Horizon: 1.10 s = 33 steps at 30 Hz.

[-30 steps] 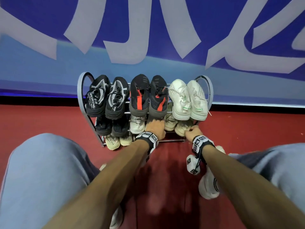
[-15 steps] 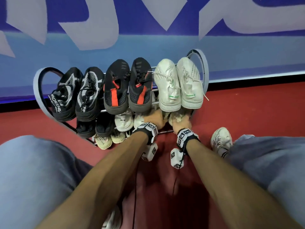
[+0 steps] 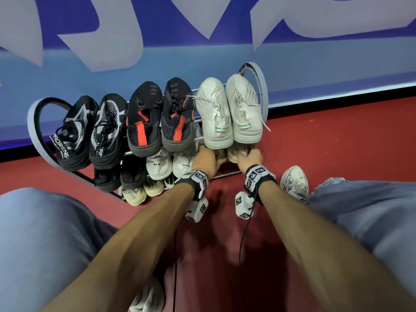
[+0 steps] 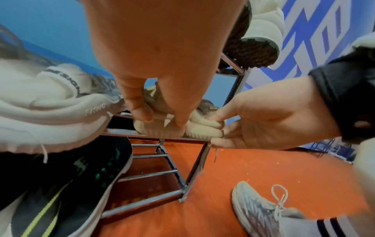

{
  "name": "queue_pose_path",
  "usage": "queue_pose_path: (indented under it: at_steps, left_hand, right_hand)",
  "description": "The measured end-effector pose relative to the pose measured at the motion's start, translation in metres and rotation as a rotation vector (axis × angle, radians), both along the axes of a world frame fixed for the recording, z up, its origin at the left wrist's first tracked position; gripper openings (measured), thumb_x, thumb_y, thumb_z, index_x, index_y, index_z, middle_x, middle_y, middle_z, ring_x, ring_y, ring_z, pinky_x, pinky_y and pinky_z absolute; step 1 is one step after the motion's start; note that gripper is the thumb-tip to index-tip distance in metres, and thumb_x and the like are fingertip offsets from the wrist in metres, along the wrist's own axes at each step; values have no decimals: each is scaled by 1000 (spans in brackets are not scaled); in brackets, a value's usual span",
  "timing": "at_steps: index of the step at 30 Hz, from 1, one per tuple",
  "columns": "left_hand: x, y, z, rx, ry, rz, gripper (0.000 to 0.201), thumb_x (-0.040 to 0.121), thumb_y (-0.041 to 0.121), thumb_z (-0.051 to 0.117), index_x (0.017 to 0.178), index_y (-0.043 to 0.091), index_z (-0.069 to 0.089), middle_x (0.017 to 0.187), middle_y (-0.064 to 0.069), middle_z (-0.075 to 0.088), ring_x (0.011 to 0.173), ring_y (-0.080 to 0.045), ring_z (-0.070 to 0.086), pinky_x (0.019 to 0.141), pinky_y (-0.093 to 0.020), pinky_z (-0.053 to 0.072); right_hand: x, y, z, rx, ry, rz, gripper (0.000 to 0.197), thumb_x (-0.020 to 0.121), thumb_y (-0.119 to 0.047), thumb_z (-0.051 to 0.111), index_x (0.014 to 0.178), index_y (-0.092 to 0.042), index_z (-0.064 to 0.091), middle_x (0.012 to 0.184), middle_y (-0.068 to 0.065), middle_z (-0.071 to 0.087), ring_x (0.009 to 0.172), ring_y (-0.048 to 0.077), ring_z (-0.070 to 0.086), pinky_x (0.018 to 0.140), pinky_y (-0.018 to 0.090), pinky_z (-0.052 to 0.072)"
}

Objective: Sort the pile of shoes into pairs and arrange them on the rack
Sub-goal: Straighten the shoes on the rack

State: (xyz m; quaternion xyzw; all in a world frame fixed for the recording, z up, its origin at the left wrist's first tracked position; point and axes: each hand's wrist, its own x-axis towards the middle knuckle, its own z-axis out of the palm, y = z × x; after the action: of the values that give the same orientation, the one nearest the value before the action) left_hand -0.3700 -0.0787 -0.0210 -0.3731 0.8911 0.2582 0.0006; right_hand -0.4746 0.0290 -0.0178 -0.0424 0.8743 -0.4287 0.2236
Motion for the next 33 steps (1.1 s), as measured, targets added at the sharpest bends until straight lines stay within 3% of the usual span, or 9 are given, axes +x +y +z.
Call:
queue_pose_path:
  at_steps: [4,9,15,20,23,26,29,33]
  left_hand:
    - [2,2,3,31,4,-13,78,89,38,73,146,-1,37,141,-30,43,122,-44,56,101,-44,49]
    - [2,2,1,31,32,-11,70,89,27,74,142,-4,41,136,-27,47,119,-44,57,99,-44,49]
    - [5,1,-2,3,9,-45,65,88,20,72,142,2,42,138,-27,43,117,-46,58,98,-44,50]
    - [7,0,-7,19,64,-26,76,87,27,75,148,5,35,143,-27,38,118,-46,58,99,-47,50]
    - [4,4,-10,1,80,-56,75,87,23,73,147,2,33,139,-27,40,116,-47,58,98,-49,52]
    - [3,3,-12,2,64,-54,73,88,23,72,147,2,34,139,-25,41,117,-45,57,98,-48,51]
    - [4,2,-12,0,51,-36,72,89,15,68,149,3,30,141,-25,38,118,-46,56,98,-48,50]
    - [7,2,-16,3,89,-34,73,85,8,67,149,6,32,142,-23,39,119,-45,55,99,-46,50]
  right_hand:
    - [3,0,-16,3,27,51,31,90,-19,64,116,-3,64,117,21,66,110,39,61,88,34,47]
    - [11,1,-21,-47,130,25,33,94,-18,60,121,1,57,117,26,64,110,42,60,90,38,46]
    - [9,4,-21,-120,157,64,43,96,-22,60,136,-9,52,121,19,66,113,36,61,92,32,44]
    - [3,7,-29,-165,169,75,35,92,-24,64,124,-9,59,109,15,69,104,34,64,88,30,46]
    - [5,8,-34,-269,130,7,42,93,-19,63,134,-12,57,113,8,69,105,25,65,98,35,50]
    - [4,7,-41,-268,115,-6,43,93,-21,62,135,-15,56,107,2,68,99,20,64,99,42,51]
    - [4,3,-40,-230,134,-1,38,94,-22,60,130,-11,57,114,11,69,108,32,64,98,38,49]
    - [9,1,-36,-99,203,28,30,98,-25,56,115,-1,58,105,24,67,100,40,62,81,37,45]
